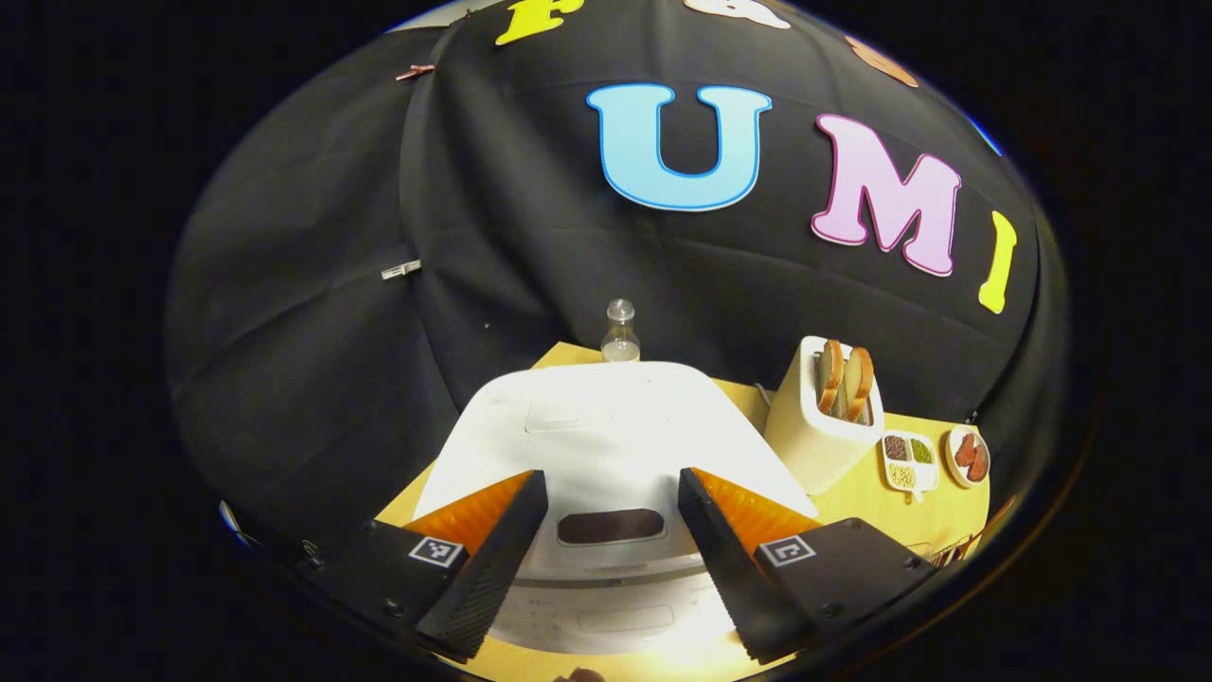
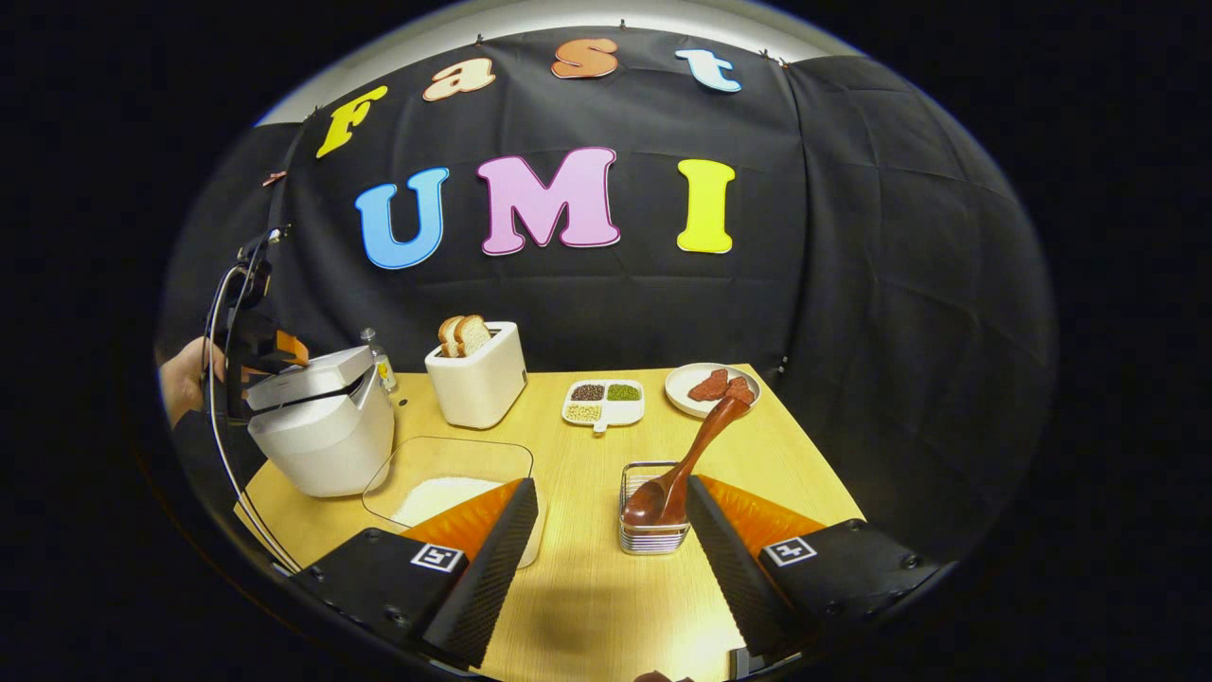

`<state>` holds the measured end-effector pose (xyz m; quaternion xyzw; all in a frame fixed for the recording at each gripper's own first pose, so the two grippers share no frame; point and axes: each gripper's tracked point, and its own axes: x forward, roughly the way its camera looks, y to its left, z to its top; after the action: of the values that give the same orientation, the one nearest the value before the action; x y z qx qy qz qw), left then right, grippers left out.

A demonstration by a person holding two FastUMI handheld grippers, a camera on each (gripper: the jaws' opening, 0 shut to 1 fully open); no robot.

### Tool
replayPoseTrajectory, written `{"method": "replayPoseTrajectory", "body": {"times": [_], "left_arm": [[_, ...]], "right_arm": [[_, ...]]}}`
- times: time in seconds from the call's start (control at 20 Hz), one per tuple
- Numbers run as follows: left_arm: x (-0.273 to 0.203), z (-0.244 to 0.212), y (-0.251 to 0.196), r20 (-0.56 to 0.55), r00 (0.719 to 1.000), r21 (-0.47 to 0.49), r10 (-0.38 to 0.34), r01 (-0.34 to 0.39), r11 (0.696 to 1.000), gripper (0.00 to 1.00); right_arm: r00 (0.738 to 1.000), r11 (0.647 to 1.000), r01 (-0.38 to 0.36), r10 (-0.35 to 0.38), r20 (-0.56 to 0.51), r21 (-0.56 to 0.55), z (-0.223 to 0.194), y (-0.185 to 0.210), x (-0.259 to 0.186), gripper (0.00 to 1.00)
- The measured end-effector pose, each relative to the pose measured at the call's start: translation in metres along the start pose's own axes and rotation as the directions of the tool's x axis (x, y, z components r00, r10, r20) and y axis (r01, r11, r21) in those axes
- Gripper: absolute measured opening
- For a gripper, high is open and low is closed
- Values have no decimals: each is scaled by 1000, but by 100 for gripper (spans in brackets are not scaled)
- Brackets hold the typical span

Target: Close the left gripper, press the button to open the rice cooker; take a wooden spoon from the chopstick holder with the right hand, scoop a spoonful of rice and pour it into the rice cooker, then put the wooden spoon back into the chopstick holder.

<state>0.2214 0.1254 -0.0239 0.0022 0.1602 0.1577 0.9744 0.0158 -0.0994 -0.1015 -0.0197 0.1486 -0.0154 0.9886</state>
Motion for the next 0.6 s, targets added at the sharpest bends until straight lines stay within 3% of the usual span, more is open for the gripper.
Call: {"method": "replayPoseTrajectory", "body": {"times": [0.25,0.35,0.6], "left_arm": [[8,-25,-5,-43,999,23,4,-3,1000,99],[11,-27,-7,-38,999,72,-18,21,997,99],[5,-25,-6,-18,1000,30,-6,7,1000,100]], "right_arm": [[1000,1000,-6,6,-23,-4,-9,-5,4,98],[1000,1000,-14,14,-21,-1,-8,-5,8,99],[998,998,-62,62,-5,-20,-1,1,25,99]]}}
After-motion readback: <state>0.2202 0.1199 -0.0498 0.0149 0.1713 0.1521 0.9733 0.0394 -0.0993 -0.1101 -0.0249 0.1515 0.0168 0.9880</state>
